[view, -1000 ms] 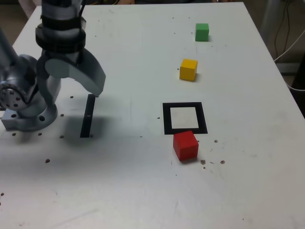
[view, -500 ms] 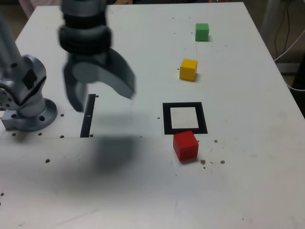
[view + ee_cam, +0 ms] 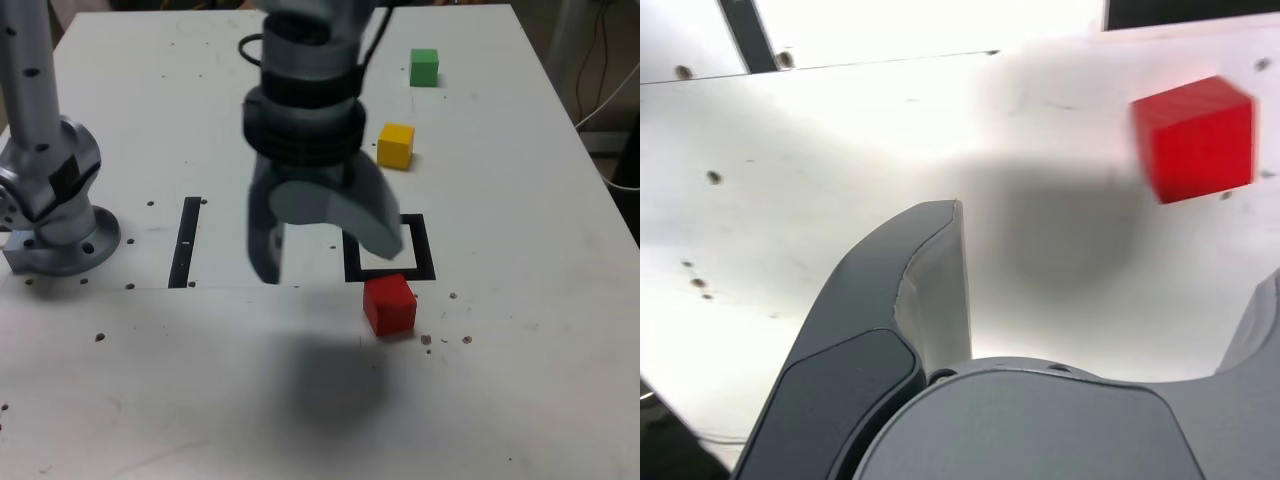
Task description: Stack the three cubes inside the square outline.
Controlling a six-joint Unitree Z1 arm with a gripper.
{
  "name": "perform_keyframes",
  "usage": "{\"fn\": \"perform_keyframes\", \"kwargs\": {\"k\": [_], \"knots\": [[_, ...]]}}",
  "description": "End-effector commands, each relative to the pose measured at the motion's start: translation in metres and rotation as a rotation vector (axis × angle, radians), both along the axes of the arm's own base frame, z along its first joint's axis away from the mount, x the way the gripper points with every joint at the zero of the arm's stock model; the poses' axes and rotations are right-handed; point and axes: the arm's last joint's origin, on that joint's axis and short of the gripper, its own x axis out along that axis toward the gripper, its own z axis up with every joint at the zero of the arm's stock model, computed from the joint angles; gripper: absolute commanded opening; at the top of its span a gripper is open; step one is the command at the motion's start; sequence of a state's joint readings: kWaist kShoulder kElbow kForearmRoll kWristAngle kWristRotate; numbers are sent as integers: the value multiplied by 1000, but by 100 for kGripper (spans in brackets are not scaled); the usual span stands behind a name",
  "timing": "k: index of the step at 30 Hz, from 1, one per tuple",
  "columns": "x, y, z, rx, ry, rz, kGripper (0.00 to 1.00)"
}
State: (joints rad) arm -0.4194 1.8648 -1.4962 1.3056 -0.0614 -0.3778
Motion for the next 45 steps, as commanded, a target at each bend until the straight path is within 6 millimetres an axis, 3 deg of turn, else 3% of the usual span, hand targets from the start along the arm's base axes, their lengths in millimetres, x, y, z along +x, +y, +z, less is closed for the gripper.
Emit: {"fn": "perform_keyframes", "kwargs": {"k": [1,11,25,45], "knots": [[14,-2,-6,15,8,19,100],[54,-6,-38,44,57,56,98],[54,3,-75,42,67,109,78],[66,4,-76,46,27,93,58]]}}
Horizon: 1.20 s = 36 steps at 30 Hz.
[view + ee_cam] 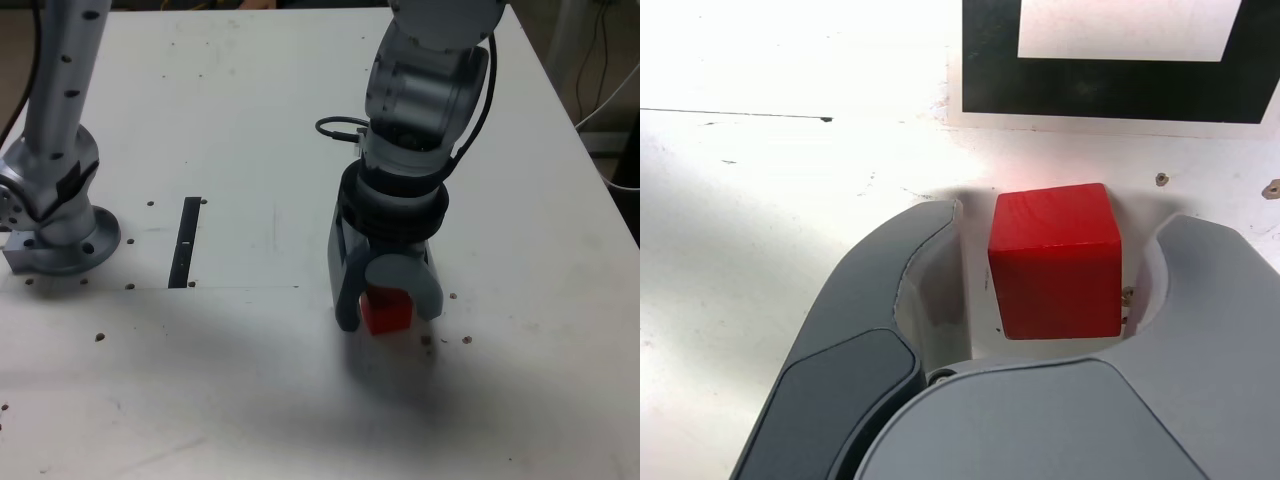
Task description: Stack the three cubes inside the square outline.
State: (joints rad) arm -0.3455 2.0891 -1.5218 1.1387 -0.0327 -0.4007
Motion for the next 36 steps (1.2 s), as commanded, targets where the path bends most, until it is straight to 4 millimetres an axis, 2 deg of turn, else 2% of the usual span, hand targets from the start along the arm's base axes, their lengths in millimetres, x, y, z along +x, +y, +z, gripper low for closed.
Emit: {"fn": "perform_keyframes", "kwargs": {"k": [1,10,13,19,27,36], "knots": [[1,1,-2,5,9,0,55],[4,1,-2,8,-3,0,29],[4,1,-1,7,-11,-1,25],[2,8,9,2,-24,-28,23],[-7,38,33,48,-45,-109,22],[-2,60,27,93,-11,-131,22]]}}
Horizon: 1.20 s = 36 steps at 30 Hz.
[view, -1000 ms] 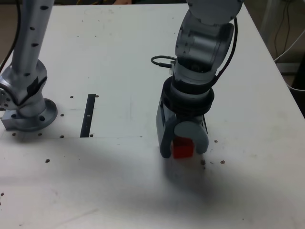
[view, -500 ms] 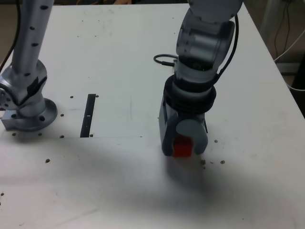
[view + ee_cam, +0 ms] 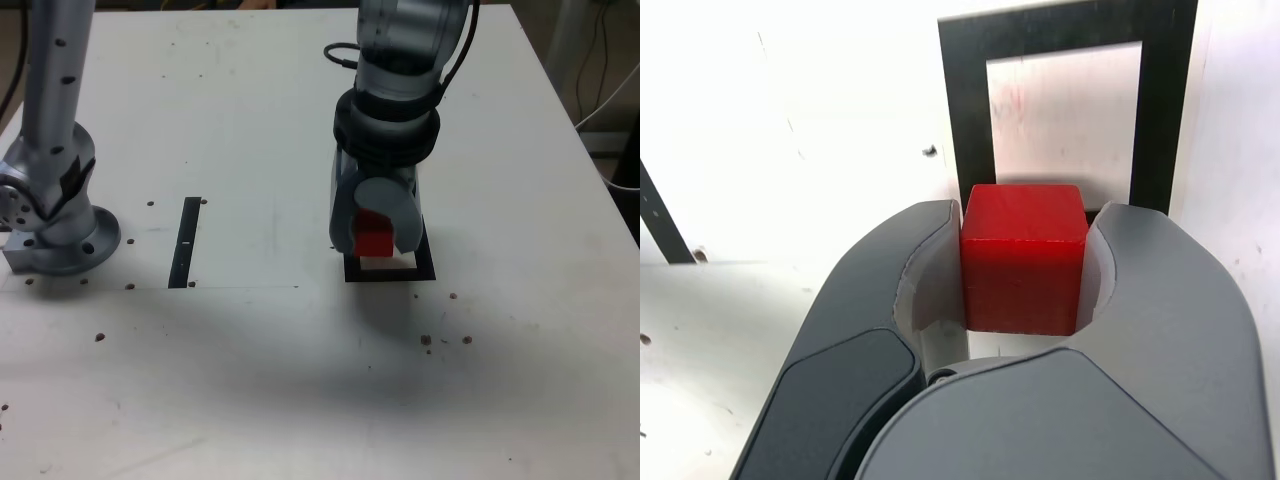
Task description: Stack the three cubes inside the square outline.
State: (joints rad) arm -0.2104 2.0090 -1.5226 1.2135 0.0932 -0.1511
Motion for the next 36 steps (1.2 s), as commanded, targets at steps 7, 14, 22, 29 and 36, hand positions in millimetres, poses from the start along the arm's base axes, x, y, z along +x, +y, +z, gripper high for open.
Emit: {"fn": "perform_keyframes", "kwargs": {"k": [7,14,22,29,36], "knots": [[9,11,-15,17,28,-7,22],[16,11,-23,9,16,-9,23],[19,10,-27,-1,11,-8,37],[18,10,-29,-4,10,-13,66],[16,10,-33,-10,7,-11,98]]}}
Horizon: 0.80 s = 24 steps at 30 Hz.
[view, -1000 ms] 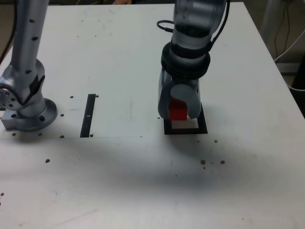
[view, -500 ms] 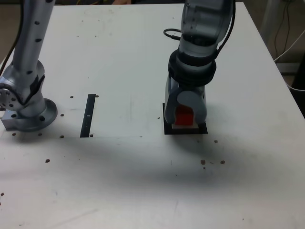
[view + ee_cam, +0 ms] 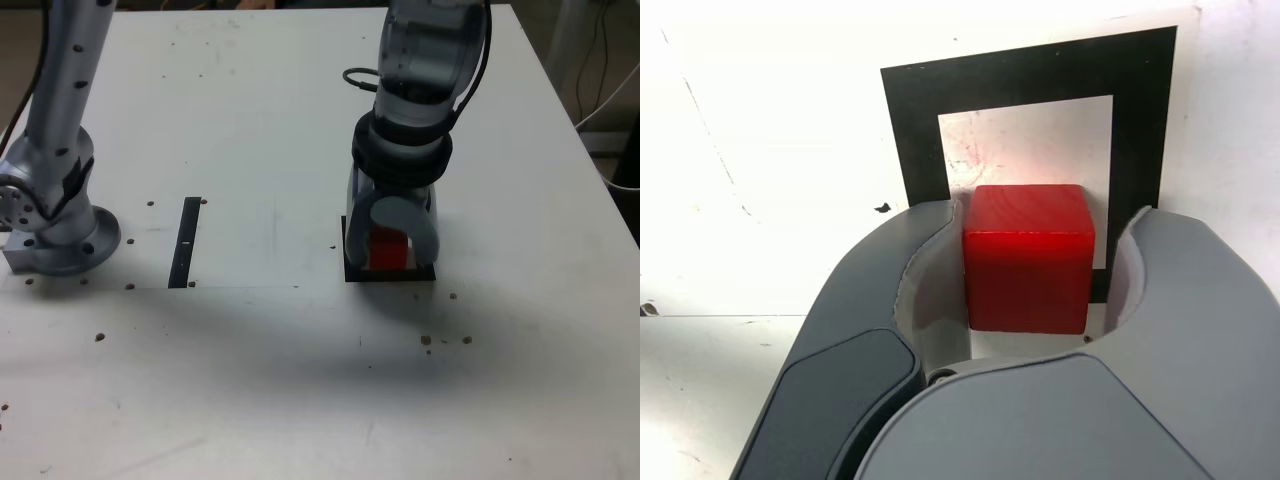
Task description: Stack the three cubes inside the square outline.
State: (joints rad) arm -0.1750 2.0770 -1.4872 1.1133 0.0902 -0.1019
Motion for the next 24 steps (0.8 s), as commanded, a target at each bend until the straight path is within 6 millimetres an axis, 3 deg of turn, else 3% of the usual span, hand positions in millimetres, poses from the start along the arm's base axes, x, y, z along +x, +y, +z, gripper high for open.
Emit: {"fn": "perform_keyframes", "kwargs": {"k": [1,8,16,19,24], "knots": [[-1,1,1,-3,-4,2,99],[-12,4,15,21,-19,21,99],[-35,16,56,83,-73,28,99],[-37,30,62,82,-71,22,99],[-30,74,65,37,-57,-24,99]]}}
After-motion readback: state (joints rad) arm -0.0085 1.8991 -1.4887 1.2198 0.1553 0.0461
